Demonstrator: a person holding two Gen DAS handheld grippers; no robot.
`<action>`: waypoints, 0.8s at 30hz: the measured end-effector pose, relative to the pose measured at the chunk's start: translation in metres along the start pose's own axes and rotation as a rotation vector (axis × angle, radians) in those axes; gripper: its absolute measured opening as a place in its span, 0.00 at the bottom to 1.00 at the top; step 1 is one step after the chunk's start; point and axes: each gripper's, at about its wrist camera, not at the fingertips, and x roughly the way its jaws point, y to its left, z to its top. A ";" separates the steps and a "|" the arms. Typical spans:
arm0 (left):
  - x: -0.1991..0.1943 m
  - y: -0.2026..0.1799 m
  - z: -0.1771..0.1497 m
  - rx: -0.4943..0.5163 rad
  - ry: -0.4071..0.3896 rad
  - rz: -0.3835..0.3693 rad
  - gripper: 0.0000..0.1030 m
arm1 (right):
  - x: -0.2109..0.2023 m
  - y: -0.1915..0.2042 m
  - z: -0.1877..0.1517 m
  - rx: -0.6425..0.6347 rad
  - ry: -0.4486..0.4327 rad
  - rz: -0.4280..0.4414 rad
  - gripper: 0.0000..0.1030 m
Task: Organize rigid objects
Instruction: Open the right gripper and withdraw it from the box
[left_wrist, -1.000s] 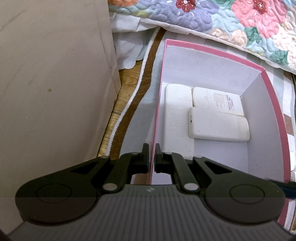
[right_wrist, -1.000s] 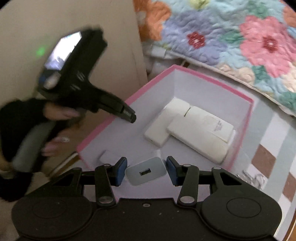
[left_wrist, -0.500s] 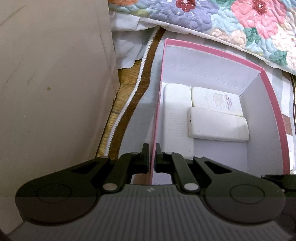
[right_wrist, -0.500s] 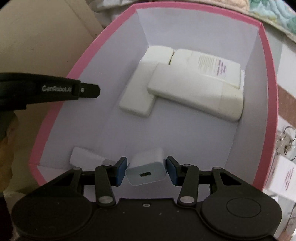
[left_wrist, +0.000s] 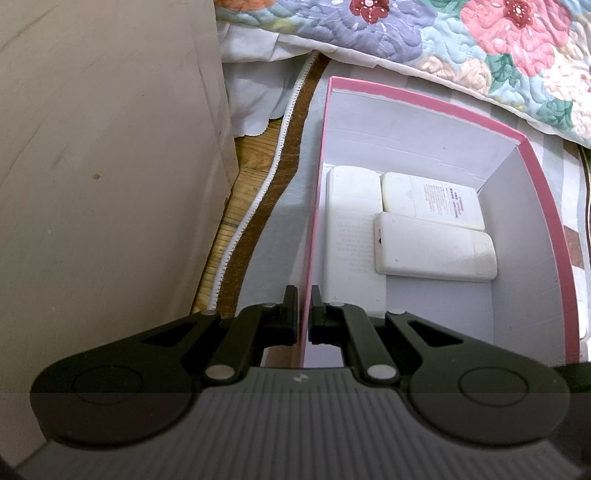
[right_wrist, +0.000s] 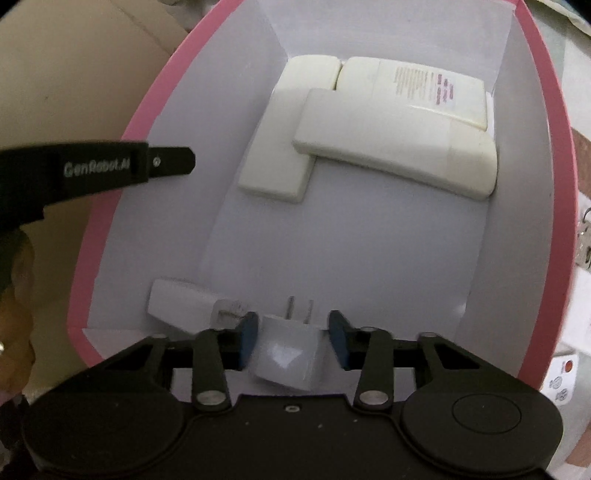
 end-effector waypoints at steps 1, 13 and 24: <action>0.000 0.000 0.000 0.000 0.000 -0.001 0.05 | 0.001 -0.002 -0.001 0.023 0.019 0.021 0.35; 0.000 -0.001 -0.001 0.002 -0.001 0.002 0.05 | -0.078 0.002 -0.026 -0.060 -0.175 0.084 0.37; 0.000 0.001 0.000 -0.022 0.003 -0.003 0.05 | -0.148 -0.074 -0.087 -0.138 -0.260 -0.074 0.46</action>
